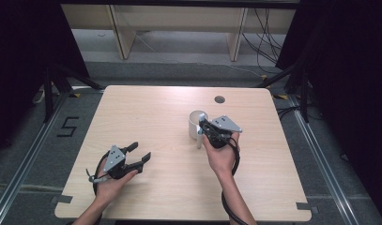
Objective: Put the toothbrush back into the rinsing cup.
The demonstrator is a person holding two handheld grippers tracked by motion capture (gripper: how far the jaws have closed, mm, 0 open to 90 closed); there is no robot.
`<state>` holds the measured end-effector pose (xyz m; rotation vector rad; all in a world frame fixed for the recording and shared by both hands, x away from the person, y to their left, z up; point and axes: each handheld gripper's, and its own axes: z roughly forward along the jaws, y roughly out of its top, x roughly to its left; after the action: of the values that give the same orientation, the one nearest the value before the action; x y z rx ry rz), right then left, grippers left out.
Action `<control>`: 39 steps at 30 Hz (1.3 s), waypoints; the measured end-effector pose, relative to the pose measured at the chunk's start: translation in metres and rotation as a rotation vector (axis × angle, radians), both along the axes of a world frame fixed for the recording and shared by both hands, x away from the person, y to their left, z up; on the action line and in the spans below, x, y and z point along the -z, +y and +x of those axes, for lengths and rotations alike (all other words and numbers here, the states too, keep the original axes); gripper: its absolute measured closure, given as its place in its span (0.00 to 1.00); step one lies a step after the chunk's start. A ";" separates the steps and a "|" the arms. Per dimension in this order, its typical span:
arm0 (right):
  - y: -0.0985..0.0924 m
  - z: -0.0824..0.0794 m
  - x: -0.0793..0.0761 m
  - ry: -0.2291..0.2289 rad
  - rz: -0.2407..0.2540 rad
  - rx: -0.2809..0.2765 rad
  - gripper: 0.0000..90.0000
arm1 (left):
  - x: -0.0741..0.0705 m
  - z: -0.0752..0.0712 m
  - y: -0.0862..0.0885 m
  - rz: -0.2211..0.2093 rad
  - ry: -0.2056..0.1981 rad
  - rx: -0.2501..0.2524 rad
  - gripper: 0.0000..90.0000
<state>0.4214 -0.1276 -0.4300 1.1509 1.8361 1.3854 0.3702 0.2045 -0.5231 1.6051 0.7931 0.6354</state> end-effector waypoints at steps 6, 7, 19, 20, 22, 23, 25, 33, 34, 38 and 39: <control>0.000 0.000 0.003 0.003 -0.015 -0.004 0.94 | 0.000 0.000 0.000 0.002 0.002 -0.002 0.34; -0.001 0.001 0.003 -0.001 -0.030 -0.011 0.93 | 0.000 0.000 0.000 -0.001 0.000 0.000 0.34; 0.000 0.000 0.012 0.029 -0.042 0.004 0.67 | 0.000 0.000 0.000 0.000 0.003 -0.003 0.34; 0.000 0.000 0.013 0.038 -0.046 -0.002 0.64 | 0.000 0.000 0.000 0.000 0.003 -0.003 0.34; 0.000 -0.001 0.012 0.055 -0.053 0.000 0.58 | 0.000 0.000 0.000 0.001 0.002 -0.002 0.34; -0.001 0.000 0.013 0.044 -0.070 -0.003 0.56 | 0.000 0.000 0.000 0.001 0.001 -0.001 0.34; -0.002 0.000 0.014 0.045 -0.080 0.000 0.52 | 0.000 0.000 0.000 0.001 0.000 -0.002 0.34; -0.006 -0.006 0.016 0.063 -0.094 -0.002 0.47 | 0.000 0.000 0.000 0.000 0.002 -0.002 0.34; -0.007 -0.005 0.016 0.053 -0.104 -0.023 0.47 | 0.000 0.000 0.000 0.000 0.001 -0.002 0.34; -0.012 -0.011 0.015 0.059 -0.116 -0.024 0.47 | 0.000 0.000 0.000 0.001 0.001 -0.002 0.34; -0.014 -0.011 0.014 0.052 -0.130 -0.032 0.48 | 0.000 0.000 0.000 0.000 0.002 -0.003 0.34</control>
<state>0.4100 -0.1420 -0.4445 1.1052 1.9582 1.2438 0.3701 0.2049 -0.5230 1.6057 0.7967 0.6358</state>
